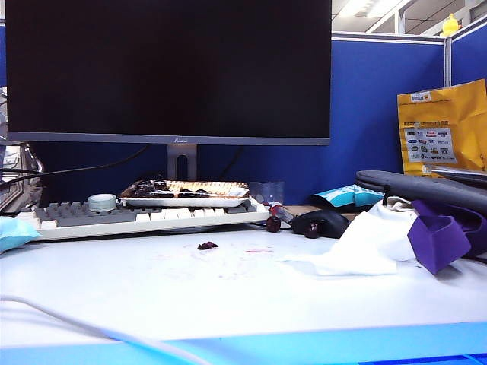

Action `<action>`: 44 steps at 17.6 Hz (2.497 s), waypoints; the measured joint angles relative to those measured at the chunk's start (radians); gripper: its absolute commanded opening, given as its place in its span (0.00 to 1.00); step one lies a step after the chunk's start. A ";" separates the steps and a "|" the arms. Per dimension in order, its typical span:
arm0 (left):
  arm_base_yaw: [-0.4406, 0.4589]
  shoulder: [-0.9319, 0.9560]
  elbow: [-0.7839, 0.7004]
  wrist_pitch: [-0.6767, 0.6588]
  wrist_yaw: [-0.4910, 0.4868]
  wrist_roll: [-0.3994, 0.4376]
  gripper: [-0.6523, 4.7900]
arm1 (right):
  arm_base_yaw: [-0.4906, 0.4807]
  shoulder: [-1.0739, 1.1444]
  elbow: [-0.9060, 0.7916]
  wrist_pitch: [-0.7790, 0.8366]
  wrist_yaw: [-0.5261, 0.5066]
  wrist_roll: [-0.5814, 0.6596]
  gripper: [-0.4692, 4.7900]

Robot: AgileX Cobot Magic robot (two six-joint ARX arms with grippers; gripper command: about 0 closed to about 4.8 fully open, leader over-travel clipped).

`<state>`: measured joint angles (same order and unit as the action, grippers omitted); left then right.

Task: Use the wet wipes on the table to wipe the cherry juice off the table, then put the wipes back on the table.

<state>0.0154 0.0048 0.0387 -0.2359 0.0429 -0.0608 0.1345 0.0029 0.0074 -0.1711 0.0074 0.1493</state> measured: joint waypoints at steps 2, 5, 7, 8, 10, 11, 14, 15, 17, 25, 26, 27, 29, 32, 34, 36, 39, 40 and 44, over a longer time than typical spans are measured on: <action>0.000 0.000 0.000 0.000 0.000 0.000 0.11 | 0.000 0.000 0.000 0.000 0.000 0.000 0.09; 0.000 0.000 0.000 0.000 0.000 0.000 0.11 | 0.000 0.000 0.000 0.000 0.000 0.000 0.09; 0.000 0.000 0.000 0.000 0.000 0.000 0.11 | 0.000 0.000 0.000 0.001 -0.004 0.000 0.09; 0.000 0.000 0.000 0.000 0.000 0.000 0.11 | 0.000 0.000 0.000 0.004 -0.008 0.003 0.09; 0.000 0.000 0.000 0.000 0.000 0.000 0.11 | 0.000 0.001 0.024 0.029 -0.095 0.047 0.09; 0.000 0.000 0.000 0.000 0.000 0.000 0.11 | 0.000 0.001 0.073 0.034 -0.153 0.050 0.09; 0.000 0.000 0.000 0.000 0.000 0.000 0.11 | 0.000 0.103 0.251 0.067 -0.182 0.053 0.09; 0.000 0.000 0.000 0.000 0.000 0.000 0.11 | 0.000 0.207 0.327 0.075 -0.180 0.055 0.09; 0.000 0.000 0.000 0.000 0.000 0.000 0.11 | 0.000 0.414 0.461 0.097 -0.206 0.065 0.09; 0.000 0.000 0.000 0.000 0.000 0.000 0.11 | 0.000 0.883 0.808 0.139 -0.629 0.255 0.09; 0.000 0.000 0.000 0.000 0.000 0.000 0.11 | 0.000 0.898 0.808 0.129 -0.629 0.258 0.09; 0.000 0.000 0.000 0.000 0.000 0.000 0.11 | 0.001 0.924 0.812 0.097 -0.615 0.245 0.09; 0.000 0.000 0.000 0.000 0.000 0.000 0.11 | 0.066 1.101 0.906 -0.115 -0.443 0.106 0.09; 0.000 0.000 0.000 0.000 0.000 0.000 0.11 | 0.141 1.347 1.139 -0.341 -0.260 -0.020 0.12; 0.000 0.000 0.000 0.000 0.000 0.000 0.11 | 0.145 1.478 1.256 -0.457 -0.245 -0.044 0.40; 0.000 0.000 0.000 0.000 0.000 0.000 0.11 | 0.149 1.595 1.360 -0.553 -0.245 -0.050 0.51; 0.000 0.000 0.000 0.000 0.000 0.000 0.11 | 0.152 1.674 1.390 -0.589 -0.243 -0.068 0.49; 0.000 0.000 0.000 0.000 0.000 0.000 0.11 | 0.154 1.692 1.393 -0.594 -0.243 -0.068 0.49; 0.000 0.000 0.000 0.000 0.000 0.000 0.11 | 0.155 1.762 1.392 -0.656 -0.242 -0.070 0.49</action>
<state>0.0154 0.0048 0.0387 -0.2356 0.0429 -0.0608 0.2893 1.7653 1.3998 -0.8268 -0.2348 0.0795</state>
